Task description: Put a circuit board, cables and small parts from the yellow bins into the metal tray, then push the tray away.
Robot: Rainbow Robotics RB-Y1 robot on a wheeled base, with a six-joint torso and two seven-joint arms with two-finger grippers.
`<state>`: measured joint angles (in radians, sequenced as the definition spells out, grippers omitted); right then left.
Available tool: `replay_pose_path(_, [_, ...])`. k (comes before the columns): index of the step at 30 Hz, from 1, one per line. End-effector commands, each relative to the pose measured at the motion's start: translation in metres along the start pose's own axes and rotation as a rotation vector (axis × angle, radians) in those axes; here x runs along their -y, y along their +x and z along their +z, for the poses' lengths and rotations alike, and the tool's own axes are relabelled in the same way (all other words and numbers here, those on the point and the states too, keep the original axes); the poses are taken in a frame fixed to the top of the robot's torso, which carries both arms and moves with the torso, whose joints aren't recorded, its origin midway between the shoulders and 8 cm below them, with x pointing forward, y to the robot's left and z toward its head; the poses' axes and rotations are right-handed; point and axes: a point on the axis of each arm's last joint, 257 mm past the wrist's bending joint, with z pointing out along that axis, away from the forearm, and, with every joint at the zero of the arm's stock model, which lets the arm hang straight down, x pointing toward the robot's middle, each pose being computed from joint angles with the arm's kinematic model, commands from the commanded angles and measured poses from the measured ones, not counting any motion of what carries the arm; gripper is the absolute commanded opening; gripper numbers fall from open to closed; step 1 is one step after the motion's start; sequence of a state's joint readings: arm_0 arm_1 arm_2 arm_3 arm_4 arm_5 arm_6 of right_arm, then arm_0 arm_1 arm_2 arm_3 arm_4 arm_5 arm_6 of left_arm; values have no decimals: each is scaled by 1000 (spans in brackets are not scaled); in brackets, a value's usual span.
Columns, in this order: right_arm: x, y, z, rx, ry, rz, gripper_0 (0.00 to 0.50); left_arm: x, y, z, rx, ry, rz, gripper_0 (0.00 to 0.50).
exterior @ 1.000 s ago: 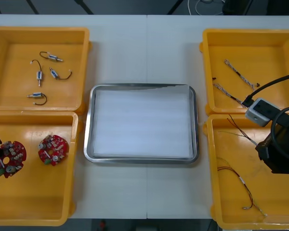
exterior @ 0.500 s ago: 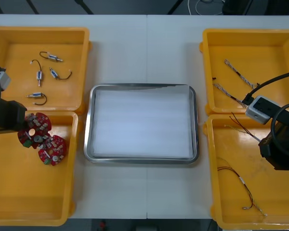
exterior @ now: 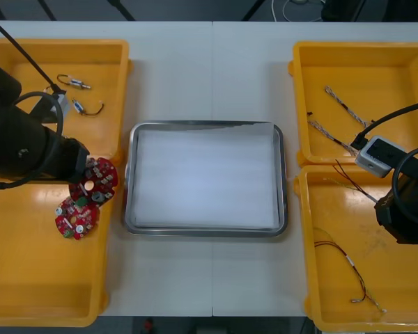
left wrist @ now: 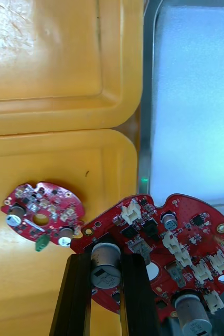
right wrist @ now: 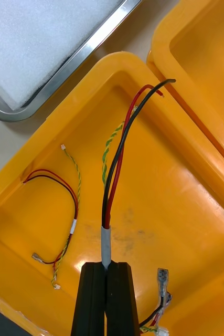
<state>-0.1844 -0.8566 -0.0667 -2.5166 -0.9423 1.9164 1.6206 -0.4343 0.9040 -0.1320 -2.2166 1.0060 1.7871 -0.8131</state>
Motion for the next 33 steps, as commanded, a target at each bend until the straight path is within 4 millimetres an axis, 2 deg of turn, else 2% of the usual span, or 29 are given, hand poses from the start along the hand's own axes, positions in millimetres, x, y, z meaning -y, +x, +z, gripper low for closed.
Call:
replay_pose_path(1, [6, -5, -9, 6, 44, -30, 0, 33, -14, -3, 50, -14, 69, 0])
replay_pose_path(5, [4, -4, -9, 6, 38, -30, 0, 55, -12, 10, 53, -22, 99, 0])
replay_pose_path(6, [4, -4, -9, 6, 38, -30, 0, 55, -12, 10, 53, -22, 99, 0])
replay_pose_path(7, [4, -4, -9, 6, 35, -30, 0, 64, -13, 15, 64, -22, 83, 0])
replay_pose_path(8, [4, -4, -9, 6, 35, -30, 0, 64, -13, 15, 64, -22, 83, 0])
replay_pose_path(9, [3, -4, -9, 6, 33, -29, 0, 74, -12, 20, 67, -20, 86, 0])
replay_pose_path(14, [3, -4, -9, 6, 33, -27, 0, 93, -10, 37, 54, -16, 82, 0])
replay_pose_path(24, [4, -5, -9, 7, 35, -22, 0, 102, -16, 89, 86, -27, 78, 0])
replay_pose_path(33, [4, -5, -9, 7, 36, -23, 0, 98, -10, 116, 82, -51, 83, 0])
